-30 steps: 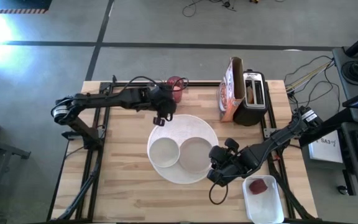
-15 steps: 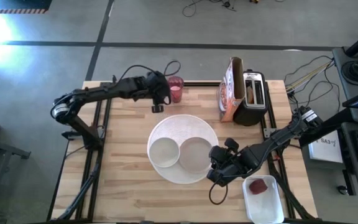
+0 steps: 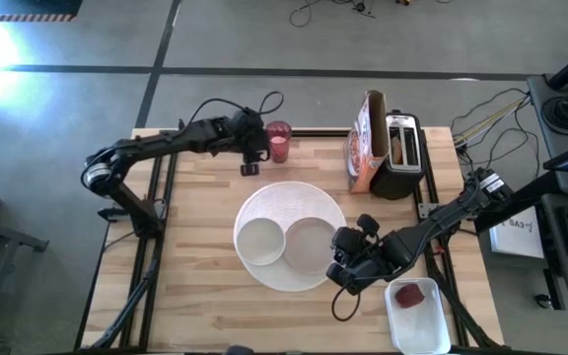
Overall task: Arrange a breakfast setting
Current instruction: Put the red cup to the top left of the white bowl on the white table mat
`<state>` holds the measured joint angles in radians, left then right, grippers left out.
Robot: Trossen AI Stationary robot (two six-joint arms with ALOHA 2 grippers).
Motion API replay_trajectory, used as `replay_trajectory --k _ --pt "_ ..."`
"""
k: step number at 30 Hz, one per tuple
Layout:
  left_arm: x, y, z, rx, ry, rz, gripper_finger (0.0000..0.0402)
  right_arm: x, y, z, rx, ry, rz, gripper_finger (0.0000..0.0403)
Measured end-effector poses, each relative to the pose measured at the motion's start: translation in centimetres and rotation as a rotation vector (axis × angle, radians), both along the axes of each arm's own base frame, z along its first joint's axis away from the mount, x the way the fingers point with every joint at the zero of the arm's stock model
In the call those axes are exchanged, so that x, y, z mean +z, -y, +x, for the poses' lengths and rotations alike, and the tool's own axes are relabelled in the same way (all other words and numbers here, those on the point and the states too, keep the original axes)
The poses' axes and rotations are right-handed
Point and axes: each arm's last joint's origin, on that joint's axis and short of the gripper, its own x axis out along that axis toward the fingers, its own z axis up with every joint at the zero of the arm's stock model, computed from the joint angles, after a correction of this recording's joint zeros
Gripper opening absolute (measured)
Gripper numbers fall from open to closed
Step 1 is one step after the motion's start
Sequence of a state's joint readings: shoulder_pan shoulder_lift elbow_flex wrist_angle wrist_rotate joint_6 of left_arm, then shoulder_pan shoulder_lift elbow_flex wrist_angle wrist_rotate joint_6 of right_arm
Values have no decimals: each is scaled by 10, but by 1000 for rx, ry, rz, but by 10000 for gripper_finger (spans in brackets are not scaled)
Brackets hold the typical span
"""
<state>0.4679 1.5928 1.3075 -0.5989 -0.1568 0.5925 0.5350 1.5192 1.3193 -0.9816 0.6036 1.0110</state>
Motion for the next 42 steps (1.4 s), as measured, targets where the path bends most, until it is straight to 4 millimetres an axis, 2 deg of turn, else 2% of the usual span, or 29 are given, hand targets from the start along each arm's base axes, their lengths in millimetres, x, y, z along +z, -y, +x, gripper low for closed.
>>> replay_trajectory --k 7,14,19,28,36,42 --pt "-9 -9 18 -121 19 104 152 0 0 0 1 0 0 123" --pt "-23 -18 30 -122 14 112 152 0 0 0 1 0 0 123" --pt "-23 -22 35 -111 -15 84 147 0 0 0 2 -3 -2 123" --pt "-21 -32 52 -94 -101 9 84 0 0 0 2 -5 -3 123" --pt "-24 -37 66 -156 -130 -138 14 0 0 0 2 -4 -2 123" --pt "-22 -39 69 -160 -152 -153 4 0 0 0 2 -4 -2 123"
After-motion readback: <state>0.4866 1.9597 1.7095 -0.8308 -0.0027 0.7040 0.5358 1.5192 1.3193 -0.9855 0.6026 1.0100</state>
